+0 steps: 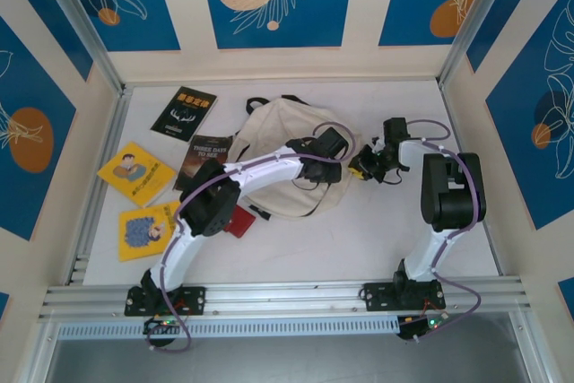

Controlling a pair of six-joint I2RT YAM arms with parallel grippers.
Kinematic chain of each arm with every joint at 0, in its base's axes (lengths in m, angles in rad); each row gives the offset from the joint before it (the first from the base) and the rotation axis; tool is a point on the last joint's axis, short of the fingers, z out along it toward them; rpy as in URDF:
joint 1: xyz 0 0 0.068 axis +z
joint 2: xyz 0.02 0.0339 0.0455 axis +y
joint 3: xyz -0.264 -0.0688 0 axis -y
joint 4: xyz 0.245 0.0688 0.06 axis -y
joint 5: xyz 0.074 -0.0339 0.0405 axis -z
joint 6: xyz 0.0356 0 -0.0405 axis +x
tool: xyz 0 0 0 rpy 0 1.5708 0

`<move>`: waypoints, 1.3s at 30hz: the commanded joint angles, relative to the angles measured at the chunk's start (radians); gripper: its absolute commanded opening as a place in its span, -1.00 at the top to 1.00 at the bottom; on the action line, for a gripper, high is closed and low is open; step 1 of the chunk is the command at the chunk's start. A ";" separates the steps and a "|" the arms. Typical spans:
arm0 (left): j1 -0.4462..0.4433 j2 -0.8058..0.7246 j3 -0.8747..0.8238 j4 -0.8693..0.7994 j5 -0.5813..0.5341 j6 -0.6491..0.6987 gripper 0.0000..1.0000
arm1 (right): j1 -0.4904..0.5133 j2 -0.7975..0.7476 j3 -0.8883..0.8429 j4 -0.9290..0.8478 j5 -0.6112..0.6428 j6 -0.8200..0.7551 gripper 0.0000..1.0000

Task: Pack the student bag

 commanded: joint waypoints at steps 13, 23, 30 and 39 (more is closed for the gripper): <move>-0.004 0.033 0.013 -0.115 -0.038 -0.080 0.41 | 0.037 -0.085 -0.092 0.009 -0.102 0.024 0.87; -0.007 0.080 0.057 -0.172 0.009 -0.062 0.37 | 0.056 -0.074 -0.103 0.020 -0.105 0.033 0.88; -0.011 0.139 0.135 -0.252 0.014 -0.030 0.43 | 0.062 -0.075 -0.112 0.025 -0.106 0.036 0.88; -0.017 0.094 0.144 -0.299 -0.024 0.012 0.81 | 0.062 -0.074 -0.111 0.023 -0.082 0.048 0.88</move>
